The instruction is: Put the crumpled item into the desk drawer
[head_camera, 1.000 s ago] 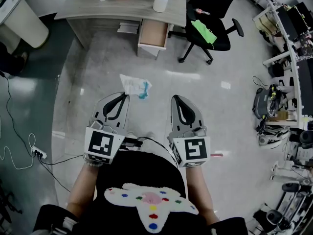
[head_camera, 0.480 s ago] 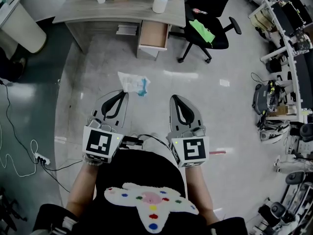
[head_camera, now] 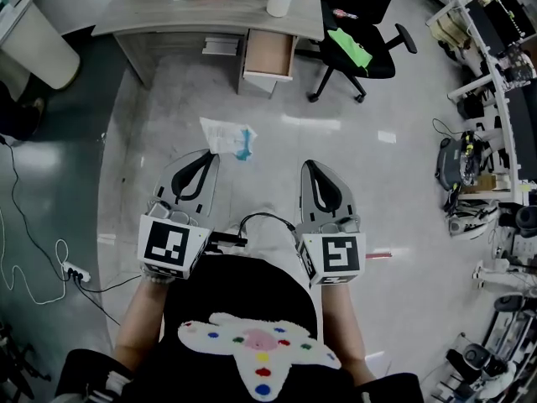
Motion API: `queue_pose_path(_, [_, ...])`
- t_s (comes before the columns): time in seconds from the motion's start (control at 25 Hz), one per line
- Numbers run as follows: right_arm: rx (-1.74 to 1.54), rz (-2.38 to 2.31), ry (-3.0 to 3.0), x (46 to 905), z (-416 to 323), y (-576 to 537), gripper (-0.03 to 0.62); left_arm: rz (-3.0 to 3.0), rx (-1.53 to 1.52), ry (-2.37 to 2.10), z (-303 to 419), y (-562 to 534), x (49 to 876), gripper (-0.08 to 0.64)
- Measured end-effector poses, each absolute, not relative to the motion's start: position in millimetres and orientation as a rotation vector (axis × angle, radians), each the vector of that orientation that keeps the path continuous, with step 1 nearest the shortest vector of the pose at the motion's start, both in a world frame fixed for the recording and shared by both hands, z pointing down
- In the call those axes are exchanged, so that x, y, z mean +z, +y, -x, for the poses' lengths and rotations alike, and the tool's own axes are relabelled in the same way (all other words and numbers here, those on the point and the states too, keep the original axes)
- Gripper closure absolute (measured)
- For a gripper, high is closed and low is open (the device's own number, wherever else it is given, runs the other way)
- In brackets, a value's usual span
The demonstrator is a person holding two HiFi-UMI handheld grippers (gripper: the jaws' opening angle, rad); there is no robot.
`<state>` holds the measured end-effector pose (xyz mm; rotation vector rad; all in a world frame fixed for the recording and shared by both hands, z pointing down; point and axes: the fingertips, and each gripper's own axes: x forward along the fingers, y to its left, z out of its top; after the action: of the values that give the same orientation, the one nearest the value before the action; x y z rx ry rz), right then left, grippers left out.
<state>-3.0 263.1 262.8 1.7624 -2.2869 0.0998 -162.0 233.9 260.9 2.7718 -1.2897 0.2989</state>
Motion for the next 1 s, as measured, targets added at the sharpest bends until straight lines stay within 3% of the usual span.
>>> queue_pose_path(1.0, [0.127,-1.664,-2.362,277,-32,163,0.588,-2.743,0.248,-1.381,120,149,255,0.547])
